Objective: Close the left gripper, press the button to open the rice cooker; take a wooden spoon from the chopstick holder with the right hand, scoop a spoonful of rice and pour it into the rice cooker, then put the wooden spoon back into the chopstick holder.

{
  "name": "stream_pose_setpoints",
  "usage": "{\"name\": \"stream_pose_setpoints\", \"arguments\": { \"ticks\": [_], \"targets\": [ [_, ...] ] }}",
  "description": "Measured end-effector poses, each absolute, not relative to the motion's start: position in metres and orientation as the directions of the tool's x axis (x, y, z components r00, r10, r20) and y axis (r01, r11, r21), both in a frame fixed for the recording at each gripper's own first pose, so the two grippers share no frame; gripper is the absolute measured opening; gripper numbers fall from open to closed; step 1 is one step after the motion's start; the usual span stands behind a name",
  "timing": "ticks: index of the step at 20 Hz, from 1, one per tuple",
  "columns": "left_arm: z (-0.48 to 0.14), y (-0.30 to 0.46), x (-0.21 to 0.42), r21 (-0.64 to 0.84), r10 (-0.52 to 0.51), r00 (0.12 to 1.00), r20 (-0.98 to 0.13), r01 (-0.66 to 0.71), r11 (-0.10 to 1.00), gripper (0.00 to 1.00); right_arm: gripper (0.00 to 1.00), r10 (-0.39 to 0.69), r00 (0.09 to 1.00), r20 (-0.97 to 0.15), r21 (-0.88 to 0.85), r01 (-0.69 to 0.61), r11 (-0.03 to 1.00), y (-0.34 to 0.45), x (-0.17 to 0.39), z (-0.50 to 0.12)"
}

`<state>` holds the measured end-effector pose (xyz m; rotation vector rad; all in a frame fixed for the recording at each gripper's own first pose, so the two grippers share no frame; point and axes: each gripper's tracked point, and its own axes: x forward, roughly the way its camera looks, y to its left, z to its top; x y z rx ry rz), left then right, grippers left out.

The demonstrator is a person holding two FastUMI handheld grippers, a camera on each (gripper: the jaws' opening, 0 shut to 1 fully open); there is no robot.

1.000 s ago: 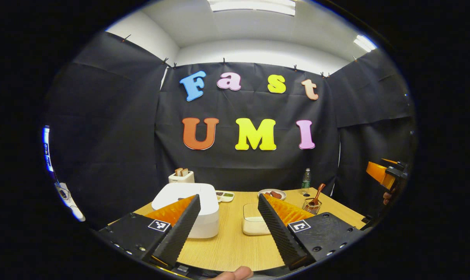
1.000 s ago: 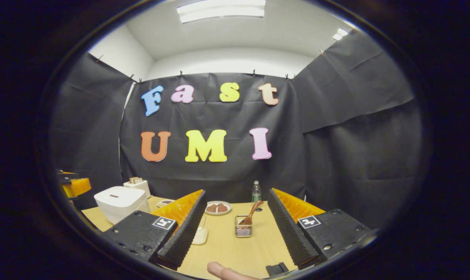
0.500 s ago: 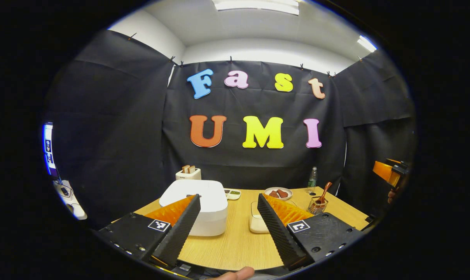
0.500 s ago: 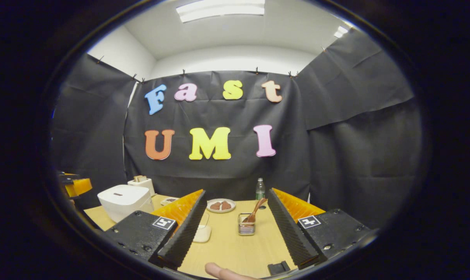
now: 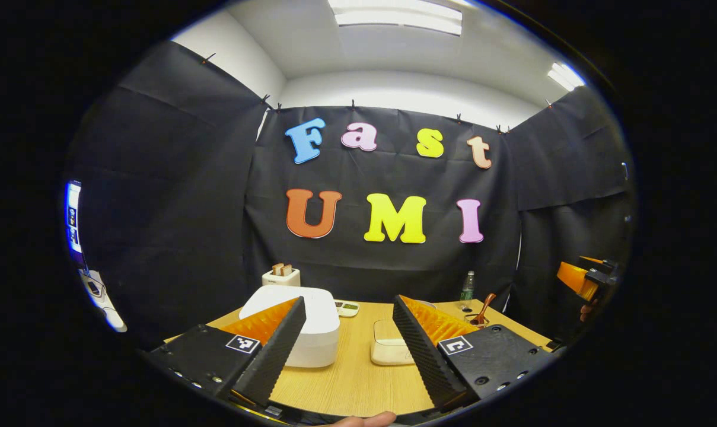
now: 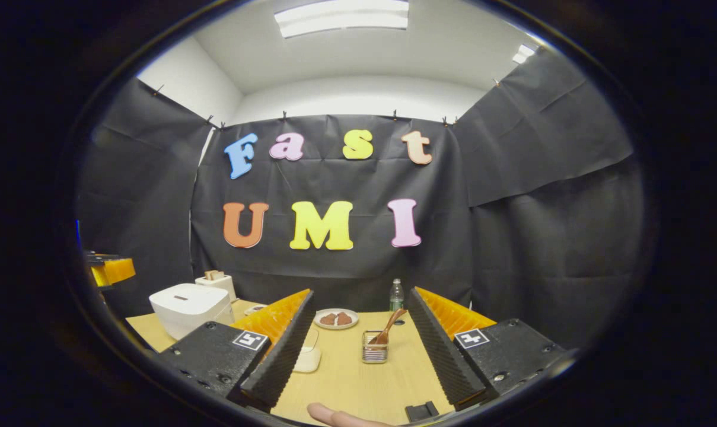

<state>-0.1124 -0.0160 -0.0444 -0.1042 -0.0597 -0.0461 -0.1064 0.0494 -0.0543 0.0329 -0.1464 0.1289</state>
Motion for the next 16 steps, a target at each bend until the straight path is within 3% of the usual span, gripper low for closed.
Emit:
{"name": "stream_pose_setpoints", "arguments": {
  "ticks": [7, 16],
  "targets": [
    [-0.055, -0.019, -0.111, -0.095, -0.02, 0.999, 0.025, 0.023, 0.995, 0.94, 0.99, 0.191, 0.969, 0.155, 0.036, -0.198, 0.979, 0.056, -0.112, -0.062],
    [-0.057, -0.024, -0.121, -0.079, -0.043, 0.999, 0.03, 0.045, 0.996, 0.94, 0.99, 0.137, 0.984, 0.111, 0.045, -0.143, 0.989, 0.046, -0.104, -0.073]
  ]
}}
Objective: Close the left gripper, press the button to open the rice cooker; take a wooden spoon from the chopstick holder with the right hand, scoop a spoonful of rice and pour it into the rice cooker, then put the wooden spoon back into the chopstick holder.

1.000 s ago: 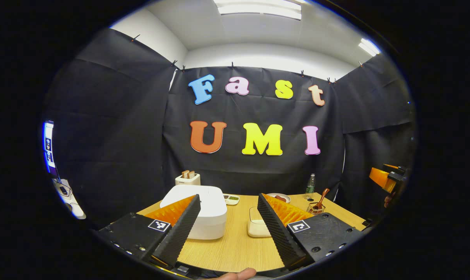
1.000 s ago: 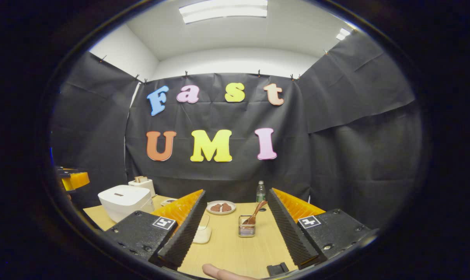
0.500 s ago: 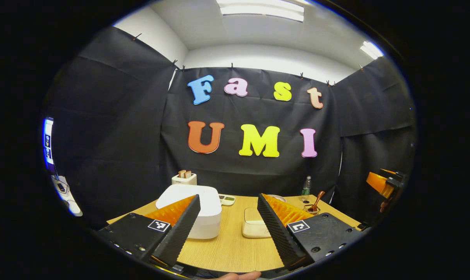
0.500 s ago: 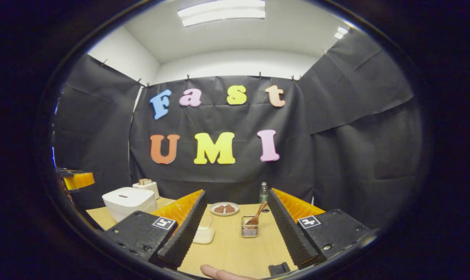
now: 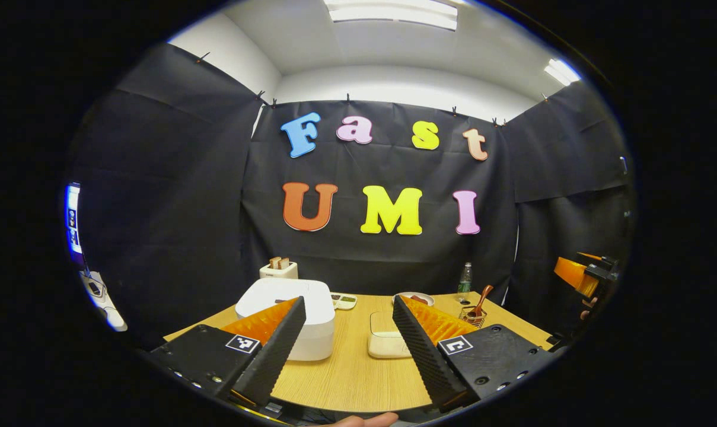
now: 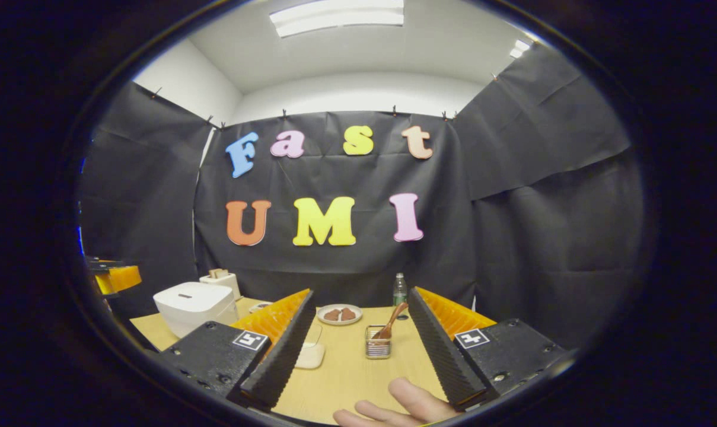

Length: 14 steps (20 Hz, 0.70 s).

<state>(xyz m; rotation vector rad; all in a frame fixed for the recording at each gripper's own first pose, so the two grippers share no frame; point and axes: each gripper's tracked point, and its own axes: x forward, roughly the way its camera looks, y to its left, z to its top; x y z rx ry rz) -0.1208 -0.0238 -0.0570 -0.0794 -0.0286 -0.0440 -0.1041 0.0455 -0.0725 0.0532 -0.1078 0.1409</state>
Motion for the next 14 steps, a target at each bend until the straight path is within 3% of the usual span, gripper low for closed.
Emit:
{"name": "stream_pose_setpoints", "arguments": {
  "ticks": [14],
  "targets": [
    [-0.058, -0.025, -0.123, -0.073, -0.046, 0.999, 0.027, 0.048, 0.996, 0.94, 0.99, 0.176, 0.977, 0.122, 0.029, -0.181, 0.983, 0.055, -0.111, -0.067]
  ]
}}
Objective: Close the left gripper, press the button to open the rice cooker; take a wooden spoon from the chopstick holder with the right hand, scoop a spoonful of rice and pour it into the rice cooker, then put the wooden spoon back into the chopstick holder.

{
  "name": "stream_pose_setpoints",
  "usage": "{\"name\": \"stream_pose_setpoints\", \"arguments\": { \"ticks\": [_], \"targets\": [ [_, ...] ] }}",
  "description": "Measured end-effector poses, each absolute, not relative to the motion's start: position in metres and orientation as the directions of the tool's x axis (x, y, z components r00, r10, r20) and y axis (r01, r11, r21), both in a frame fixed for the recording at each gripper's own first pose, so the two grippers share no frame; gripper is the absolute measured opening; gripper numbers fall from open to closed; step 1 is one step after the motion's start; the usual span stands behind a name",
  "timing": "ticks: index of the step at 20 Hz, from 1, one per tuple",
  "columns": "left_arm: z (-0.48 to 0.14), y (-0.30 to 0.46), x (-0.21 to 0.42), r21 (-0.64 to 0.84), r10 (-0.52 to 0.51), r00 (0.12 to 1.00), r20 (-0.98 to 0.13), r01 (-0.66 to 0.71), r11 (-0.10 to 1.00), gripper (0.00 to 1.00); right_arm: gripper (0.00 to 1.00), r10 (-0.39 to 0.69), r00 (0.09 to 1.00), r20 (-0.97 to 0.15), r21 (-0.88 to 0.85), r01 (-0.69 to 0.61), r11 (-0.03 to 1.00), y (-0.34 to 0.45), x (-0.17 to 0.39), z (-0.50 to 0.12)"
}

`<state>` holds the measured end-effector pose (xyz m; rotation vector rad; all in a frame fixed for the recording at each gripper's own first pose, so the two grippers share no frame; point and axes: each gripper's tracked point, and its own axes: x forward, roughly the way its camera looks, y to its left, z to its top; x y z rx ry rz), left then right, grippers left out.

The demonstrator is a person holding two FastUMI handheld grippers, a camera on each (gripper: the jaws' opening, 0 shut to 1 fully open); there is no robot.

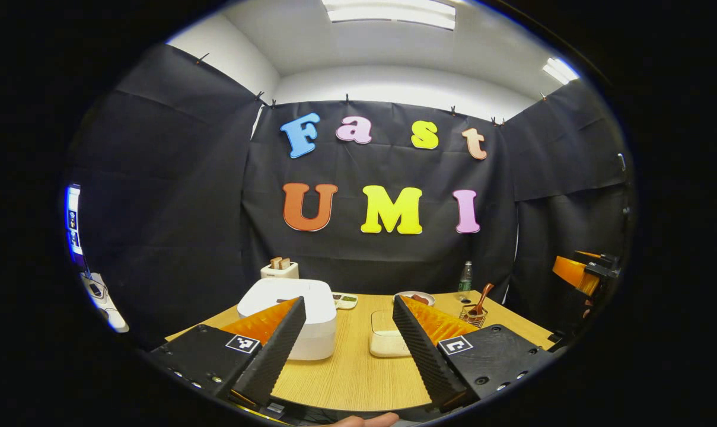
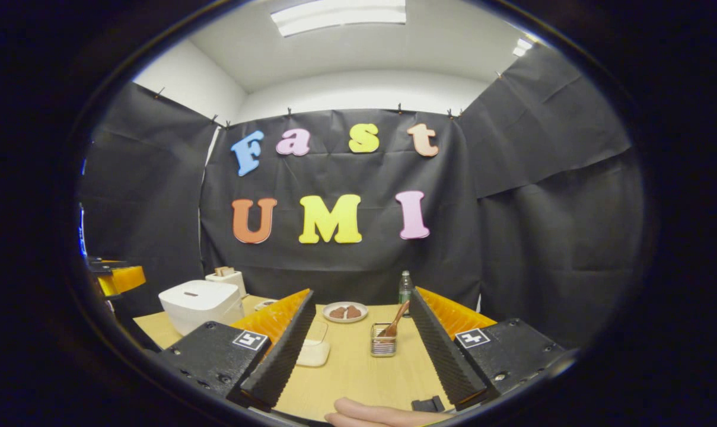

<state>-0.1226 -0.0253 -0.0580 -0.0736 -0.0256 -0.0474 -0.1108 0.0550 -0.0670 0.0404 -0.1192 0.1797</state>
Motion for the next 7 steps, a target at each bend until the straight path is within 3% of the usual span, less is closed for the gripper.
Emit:
{"name": "stream_pose_setpoints", "arguments": {
  "ticks": [7],
  "targets": [
    [-0.0629, -0.0255, -0.1251, -0.062, -0.053, 0.998, 0.025, 0.055, 0.997, 0.94, 0.99, 0.186, 0.974, 0.13, 0.009, -0.189, 0.982, 0.0588, -0.1147, -0.0662]
  ]
}}
